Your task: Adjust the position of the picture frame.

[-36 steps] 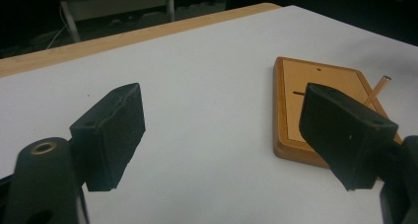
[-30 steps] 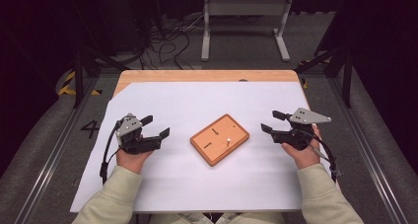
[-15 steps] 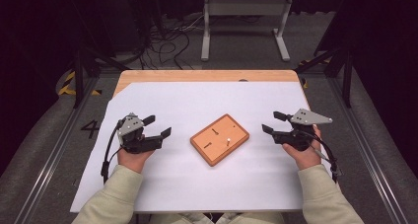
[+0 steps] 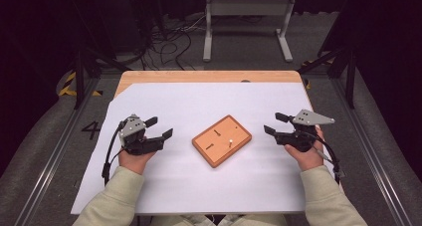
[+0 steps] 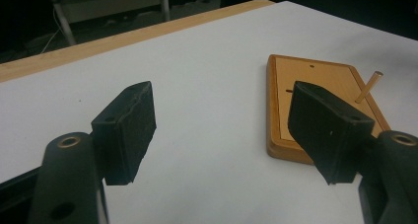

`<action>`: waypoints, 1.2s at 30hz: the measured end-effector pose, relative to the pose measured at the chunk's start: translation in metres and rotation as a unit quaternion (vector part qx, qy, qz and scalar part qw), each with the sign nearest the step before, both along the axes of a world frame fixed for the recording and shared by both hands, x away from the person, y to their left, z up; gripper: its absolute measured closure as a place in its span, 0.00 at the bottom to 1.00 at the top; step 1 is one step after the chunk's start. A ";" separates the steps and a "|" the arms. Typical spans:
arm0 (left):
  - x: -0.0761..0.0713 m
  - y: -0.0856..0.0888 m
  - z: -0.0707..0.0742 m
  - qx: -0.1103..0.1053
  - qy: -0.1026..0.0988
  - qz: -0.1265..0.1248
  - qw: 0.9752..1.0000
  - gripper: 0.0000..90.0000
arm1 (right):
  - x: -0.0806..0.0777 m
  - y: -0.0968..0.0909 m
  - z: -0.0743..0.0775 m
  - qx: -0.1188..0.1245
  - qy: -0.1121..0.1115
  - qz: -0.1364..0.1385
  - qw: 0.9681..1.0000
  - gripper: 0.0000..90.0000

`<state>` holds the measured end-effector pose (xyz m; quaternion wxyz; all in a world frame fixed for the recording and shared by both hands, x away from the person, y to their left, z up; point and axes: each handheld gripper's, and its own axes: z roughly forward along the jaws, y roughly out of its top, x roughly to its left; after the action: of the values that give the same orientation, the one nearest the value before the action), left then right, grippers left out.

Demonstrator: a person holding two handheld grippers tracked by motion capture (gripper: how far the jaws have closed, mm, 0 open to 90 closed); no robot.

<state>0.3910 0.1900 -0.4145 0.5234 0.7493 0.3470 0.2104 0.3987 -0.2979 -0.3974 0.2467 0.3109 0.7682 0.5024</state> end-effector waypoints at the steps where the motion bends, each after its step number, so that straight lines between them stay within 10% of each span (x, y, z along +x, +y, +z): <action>1: 0.000 0.000 0.000 0.000 0.000 0.000 1.000 0.30 | 0.000 0.000 0.000 0.000 0.000 0.000 1.000 0.38; 17: -0.002 -0.002 0.000 0.007 0.001 0.002 1.000 0.30 | 0.035 0.036 0.010 -0.050 0.076 0.017 0.996 0.72; 36: -0.009 0.006 -0.002 0.008 0.005 0.011 1.000 0.30 | 0.083 0.089 0.030 -0.100 0.106 0.052 0.988 0.98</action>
<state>0.3818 0.1964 -0.4167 0.5132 0.7504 0.3567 0.2150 0.4816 -0.2093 -0.3673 0.1669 0.2961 0.8514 0.3996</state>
